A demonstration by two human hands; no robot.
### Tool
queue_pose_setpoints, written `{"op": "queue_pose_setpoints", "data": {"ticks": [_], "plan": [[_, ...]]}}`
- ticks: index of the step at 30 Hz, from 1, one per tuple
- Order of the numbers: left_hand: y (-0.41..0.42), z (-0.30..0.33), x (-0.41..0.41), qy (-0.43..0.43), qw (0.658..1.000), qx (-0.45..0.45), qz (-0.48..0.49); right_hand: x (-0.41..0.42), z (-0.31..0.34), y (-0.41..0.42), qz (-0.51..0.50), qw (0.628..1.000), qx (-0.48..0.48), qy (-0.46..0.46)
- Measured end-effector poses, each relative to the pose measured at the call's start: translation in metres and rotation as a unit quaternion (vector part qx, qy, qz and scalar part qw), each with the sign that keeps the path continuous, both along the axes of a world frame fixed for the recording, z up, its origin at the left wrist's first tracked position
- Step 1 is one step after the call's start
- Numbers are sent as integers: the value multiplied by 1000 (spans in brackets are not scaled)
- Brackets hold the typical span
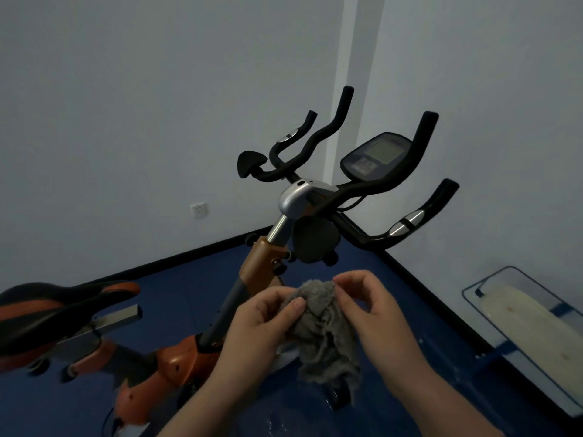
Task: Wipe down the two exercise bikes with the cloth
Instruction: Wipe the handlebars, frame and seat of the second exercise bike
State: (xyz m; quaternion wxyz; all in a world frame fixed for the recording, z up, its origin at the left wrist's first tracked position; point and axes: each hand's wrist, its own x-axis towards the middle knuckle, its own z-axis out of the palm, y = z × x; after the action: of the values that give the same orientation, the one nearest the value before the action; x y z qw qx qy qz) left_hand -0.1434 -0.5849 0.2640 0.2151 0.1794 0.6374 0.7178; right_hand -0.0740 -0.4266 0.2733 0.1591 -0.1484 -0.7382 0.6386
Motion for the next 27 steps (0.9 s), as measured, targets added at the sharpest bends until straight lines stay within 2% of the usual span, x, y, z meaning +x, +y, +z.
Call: {"op": "queue_pose_setpoints", "data": {"ticks": [2, 3, 5, 6, 10, 16, 21, 27], "plan": [[-7, -2, 9, -31, 999, 8, 7, 10, -8, -18, -62, 997, -29, -20], [-9, -4, 13, -43, 999, 16, 6, 15, -9, -24, -70, 994, -82, -29], [-15, -6, 23, -67, 997, 32, 0, 28, -9, -33, -50, 984, -170, -37], [-18, -7, 27, -78, 996, 37, -5, 35, -9, -36, -27, 983, -179, -31], [-27, -10, 39, -112, 992, 47, -29, 62, -14, -50, 26, 995, -85, -40], [-40, -2, 56, -16, 999, 17, 32, 97, -2, -28, -15, 999, -35, -39], [-50, 2, 50, 33, 989, -14, 143, 109, 8, 2, -89, 994, -62, -7], [-28, -6, 64, 41, 981, -100, 162, 116, 3, 20, -132, 987, -81, -48]]}}
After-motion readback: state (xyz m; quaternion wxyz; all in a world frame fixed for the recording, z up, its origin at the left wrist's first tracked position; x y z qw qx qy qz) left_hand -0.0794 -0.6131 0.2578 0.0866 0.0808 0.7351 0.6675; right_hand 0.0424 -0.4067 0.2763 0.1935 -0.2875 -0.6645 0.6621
